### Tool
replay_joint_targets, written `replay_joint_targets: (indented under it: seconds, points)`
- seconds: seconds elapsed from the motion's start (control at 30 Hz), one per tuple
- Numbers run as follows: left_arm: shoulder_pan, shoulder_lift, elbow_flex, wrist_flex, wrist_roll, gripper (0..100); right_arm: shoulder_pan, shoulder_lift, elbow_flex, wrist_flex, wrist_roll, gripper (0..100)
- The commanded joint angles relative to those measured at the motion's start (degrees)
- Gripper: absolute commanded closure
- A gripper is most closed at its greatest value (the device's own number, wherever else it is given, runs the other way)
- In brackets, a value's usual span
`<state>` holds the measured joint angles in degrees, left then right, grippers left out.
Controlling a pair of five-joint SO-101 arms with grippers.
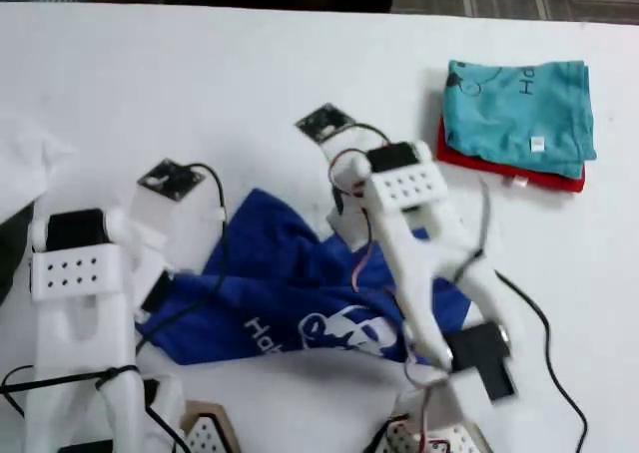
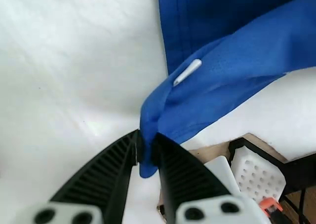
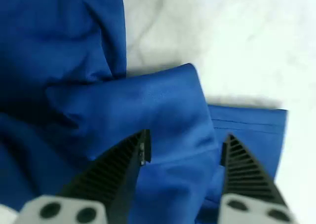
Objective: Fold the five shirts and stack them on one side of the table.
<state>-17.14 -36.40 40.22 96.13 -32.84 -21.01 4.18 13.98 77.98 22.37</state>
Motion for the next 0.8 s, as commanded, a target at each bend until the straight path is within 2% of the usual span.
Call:
replay_joint_targets:
  seconds: [0.0, 0.43, 0.5, 0.6, 0.67, 0.77]
  points:
    - [-0.09, -1.49, -0.22, -0.35, -0.18, 97, -0.84, 8.31, -5.89, -0.66, 0.00, 72.2]
    - [-0.09, -1.49, -0.22, -0.35, -0.18, 97, -3.91, 29.93, -20.31, -0.48, 0.00, 73.9]
    - [-0.09, -1.49, -0.22, -0.44, -0.18, 97, -3.47, 30.99, -20.75, -0.40, -0.26, 79.2]
    - [-0.09, -1.49, -0.31, -0.79, -0.18, 97, -2.07, 29.41, -20.84, -0.84, -0.70, 98.8]
    - [-0.09, -1.49, -0.84, -0.79, -0.09, 97, -0.66, 26.24, -20.57, -0.48, -3.08, 95.6]
    - [0.00, -1.49, -1.54, -2.29, 0.00, 97, 2.33, 19.74, -20.66, 0.84, -4.57, 98.0]
